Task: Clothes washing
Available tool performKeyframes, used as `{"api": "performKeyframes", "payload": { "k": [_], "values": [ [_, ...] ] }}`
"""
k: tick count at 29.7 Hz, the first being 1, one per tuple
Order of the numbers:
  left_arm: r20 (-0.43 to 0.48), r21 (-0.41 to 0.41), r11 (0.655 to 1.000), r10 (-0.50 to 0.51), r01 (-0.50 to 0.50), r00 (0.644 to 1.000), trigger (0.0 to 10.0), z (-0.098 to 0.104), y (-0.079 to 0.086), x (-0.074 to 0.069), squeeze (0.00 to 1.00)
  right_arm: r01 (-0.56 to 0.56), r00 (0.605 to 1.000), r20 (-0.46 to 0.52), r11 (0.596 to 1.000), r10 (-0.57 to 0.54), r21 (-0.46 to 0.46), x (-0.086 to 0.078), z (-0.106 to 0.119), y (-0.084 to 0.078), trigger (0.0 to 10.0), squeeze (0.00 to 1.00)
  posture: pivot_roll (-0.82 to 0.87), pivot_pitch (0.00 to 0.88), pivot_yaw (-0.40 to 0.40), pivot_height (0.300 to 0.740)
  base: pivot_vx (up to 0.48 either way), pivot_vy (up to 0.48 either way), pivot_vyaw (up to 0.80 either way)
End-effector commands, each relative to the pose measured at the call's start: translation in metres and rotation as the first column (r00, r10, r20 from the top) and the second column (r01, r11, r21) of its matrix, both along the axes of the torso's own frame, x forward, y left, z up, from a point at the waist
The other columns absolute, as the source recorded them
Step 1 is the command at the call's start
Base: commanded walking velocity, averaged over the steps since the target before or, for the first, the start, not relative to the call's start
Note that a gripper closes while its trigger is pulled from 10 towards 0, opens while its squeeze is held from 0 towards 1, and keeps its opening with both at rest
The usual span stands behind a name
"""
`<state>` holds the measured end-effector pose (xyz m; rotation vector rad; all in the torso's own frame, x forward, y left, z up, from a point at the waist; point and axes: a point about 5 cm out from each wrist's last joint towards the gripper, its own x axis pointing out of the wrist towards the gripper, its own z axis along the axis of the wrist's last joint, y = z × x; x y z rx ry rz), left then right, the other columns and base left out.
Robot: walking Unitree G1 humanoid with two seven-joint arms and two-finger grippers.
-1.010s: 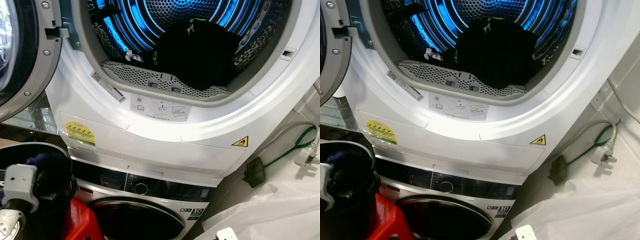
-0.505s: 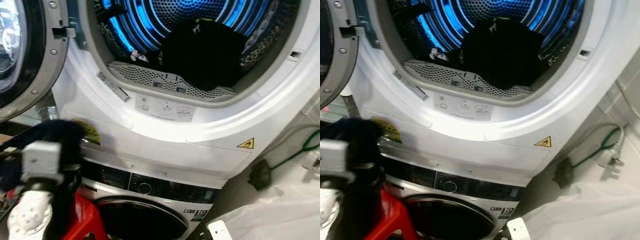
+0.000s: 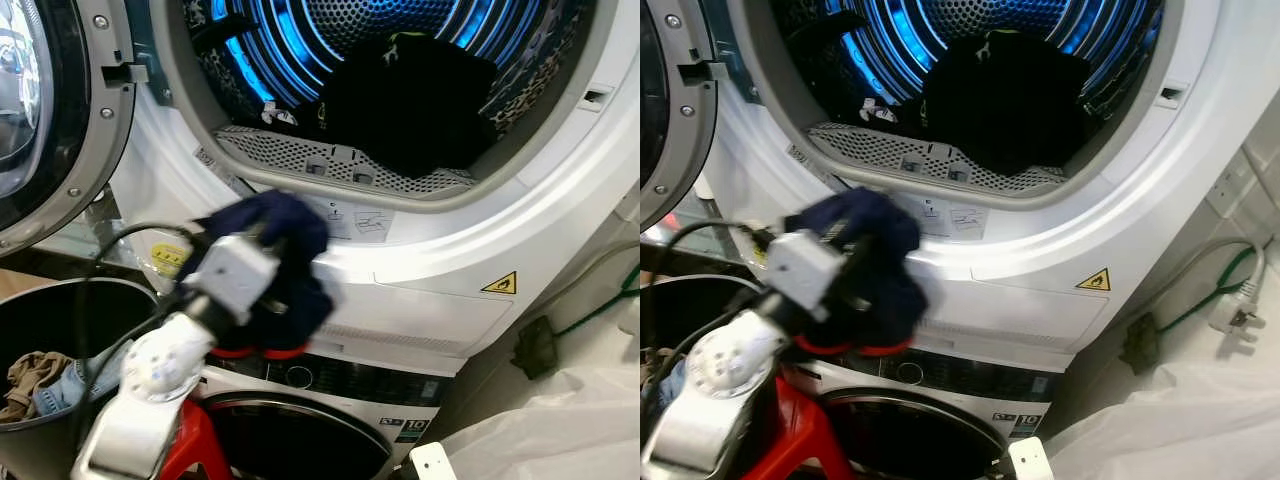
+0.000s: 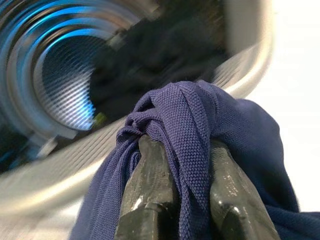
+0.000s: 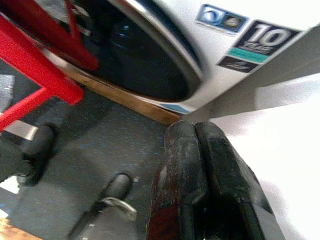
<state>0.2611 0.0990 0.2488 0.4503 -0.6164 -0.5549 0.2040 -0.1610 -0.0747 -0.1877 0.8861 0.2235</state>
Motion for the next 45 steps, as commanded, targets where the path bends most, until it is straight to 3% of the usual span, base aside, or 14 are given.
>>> {"api": "performKeyframes", "payload": {
  "k": [1,5,7,8,9,10,11,23,26,30,36,39,45],
  "values": [
    [0.068,-0.004,0.996,-0.09,0.091,0.994,0.0,0.022,-0.017,-0.003,0.0,0.02,1.0,-0.014,1.0,-0.02,0.009,-0.003,-0.002,0.003,10.0,0.0,0.28,0.0,-0.094,0.74,0.0,0.0,0.0],
    [0.078,-0.008,0.995,-0.096,0.096,0.992,0.0,0.026,-0.018,-0.003,0.0,0.02,1.0,-0.013,1.0,-0.02,0.012,-0.003,-0.002,0.005,10.0,0.0,0.28,0.0,-0.094,0.74,0.0,0.0,0.0],
    [0.114,-0.05,0.996,-0.068,0.074,0.991,0.0,0.036,-0.016,0.0,0.0,0.03,0.999,-0.013,0.999,-0.03,0.022,-0.004,-0.003,0.009,10.0,0.0,0.24,0.0,-0.056,0.74,0.0,0.0,0.0],
    [0.121,-0.077,0.996,-0.033,0.042,0.992,0.7,0.04,-0.013,0.004,0.0,0.045,0.999,-0.014,0.999,-0.045,0.028,-0.005,-0.003,0.01,10.0,0.0,0.24,0.0,-0.053,0.74,0.0,0.0,0.0],
    [0.123,-0.094,0.995,-0.005,0.017,0.992,4.4,0.041,-0.01,0.006,0.0,0.055,0.998,-0.017,0.998,-0.055,0.031,-0.006,-0.004,0.01,10.0,0.0,0.23,0.0,-0.046,0.74,0.0,0.0,0.0],
    [0.119,-0.102,0.995,0.016,-0.004,0.993,4.4,0.042,-0.008,0.008,0.0,0.064,0.998,-0.02,0.997,-0.063,0.032,-0.008,-0.005,0.01,10.0,0.0,0.23,0.0,-0.044,0.74,0.0,0.0,0.0],
    [0.119,-0.088,0.996,-0.007,0.017,0.993,10.0,0.043,-0.008,0.007,0.0,0.065,0.998,-0.026,0.997,-0.064,0.032,-0.011,-0.007,0.01,10.0,0.0,0.22,0.0,-0.036,0.74,0.0,0.0,0.0],
    [0.252,0.014,0.998,-0.07,0.068,0.965,10.0,0.078,-0.011,0.006,0.0,0.129,0.99,-0.066,0.991,-0.126,0.045,-0.03,-0.015,0.012,10.0,0.0,0.16,0.0,0.025,0.74,0.0,0.0,0.0],
    [0.171,-0.106,0.99,-0.076,0.095,0.982,10.0,0.085,-0.012,0.014,0.0,0.139,0.988,-0.069,0.989,-0.135,0.049,-0.031,-0.016,0.013,10.0,0.0,0.16,0.0,0.033,0.74,0.0,0.0,0.0],
    [0.145,-0.117,0.987,-0.095,0.112,0.985,10.0,0.084,-0.009,0.017,0.0,0.147,0.987,-0.067,0.987,-0.143,0.057,-0.03,-0.015,0.016,10.0,0.0,0.14,0.0,0.051,0.74,0.0,0.0,0.0],
    [0.18,-0.036,0.996,-0.077,0.085,0.981,10.0,0.083,-0.004,0.02,0.0,0.144,0.987,-0.075,0.988,-0.139,0.061,-0.033,-0.017,0.019,10.0,0.0,0.14,0.0,0.056,0.74,0.0,0.0,0.0],
    [0.226,-0.022,0.998,-0.056,0.062,0.972,10.0,0.091,0.0,0.02,0.0,0.133,0.989,-0.077,0.989,-0.129,0.059,-0.033,-0.017,0.02,10.0,0.0,0.14,0.0,0.054,0.74,0.0,0.0,0.0],
    [0.32,0.082,0.996,-0.059,0.035,0.946,10.0,0.097,-0.001,0.022,0.0,0.124,0.99,-0.077,0.991,-0.12,0.057,-0.032,-0.017,0.02,10.0,0.0,0.14,0.0,0.057,0.74,0.0,0.0,0.0]
  ]
}}
